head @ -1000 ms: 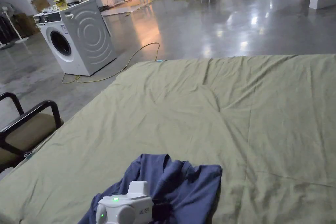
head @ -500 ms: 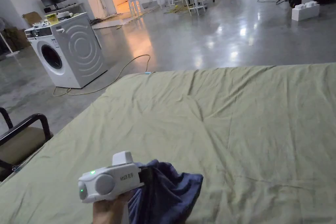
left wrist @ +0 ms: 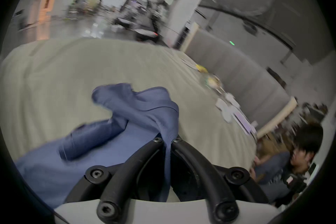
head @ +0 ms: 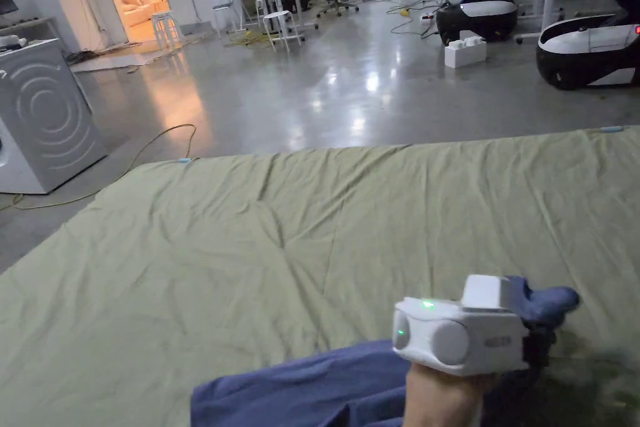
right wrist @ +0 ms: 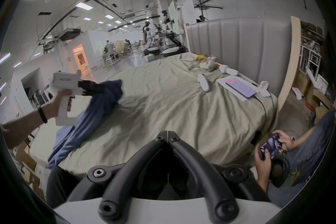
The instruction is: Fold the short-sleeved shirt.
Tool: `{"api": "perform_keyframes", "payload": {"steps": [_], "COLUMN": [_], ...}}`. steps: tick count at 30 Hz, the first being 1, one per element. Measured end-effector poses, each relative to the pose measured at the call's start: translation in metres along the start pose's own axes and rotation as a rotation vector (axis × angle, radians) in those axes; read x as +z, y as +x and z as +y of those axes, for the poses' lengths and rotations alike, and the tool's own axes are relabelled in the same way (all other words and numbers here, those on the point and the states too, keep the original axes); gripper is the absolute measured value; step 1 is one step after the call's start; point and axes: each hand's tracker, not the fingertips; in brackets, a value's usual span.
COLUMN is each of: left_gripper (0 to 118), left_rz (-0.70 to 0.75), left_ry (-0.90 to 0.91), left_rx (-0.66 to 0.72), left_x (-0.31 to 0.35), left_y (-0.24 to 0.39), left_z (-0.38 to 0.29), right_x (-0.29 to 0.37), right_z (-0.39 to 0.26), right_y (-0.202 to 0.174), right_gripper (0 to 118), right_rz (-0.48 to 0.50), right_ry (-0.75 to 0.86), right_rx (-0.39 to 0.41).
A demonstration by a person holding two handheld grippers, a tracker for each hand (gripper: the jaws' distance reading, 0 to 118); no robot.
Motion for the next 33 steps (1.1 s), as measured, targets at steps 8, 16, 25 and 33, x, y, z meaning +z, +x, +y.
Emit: {"api": "perform_keyframes", "payload": {"steps": [8, 16, 25, 33], "left_gripper": [3, 76, 76, 13], "left_rz": [-0.227, -0.201, 0.293, 0.596], "left_ry": [-0.235, -0.012, 0.48, 0.674], "left_rx": [-0.031, 0.014, -0.154, -0.215], "left_x": [-0.077, 0.004, 0.295, 0.396], "left_y": [0.148, 0.105, 0.057, 0.077], "left_z": [-0.138, -0.118, -0.087, -0.132], "right_x": [0.022, 0.02, -0.001, 0.006], "right_z": [-0.01, -0.012, 0.042, 0.077], "right_y": [0.021, 0.001, -0.051, -0.088], "right_gripper": [0, 0, 0, 0], "right_rz": [-0.055, 0.059, 0.253, 0.34], "right_ry": [-0.005, 0.019, 0.181, 0.272], "right_rx": [-0.012, 0.052, 0.068, 0.124]}}
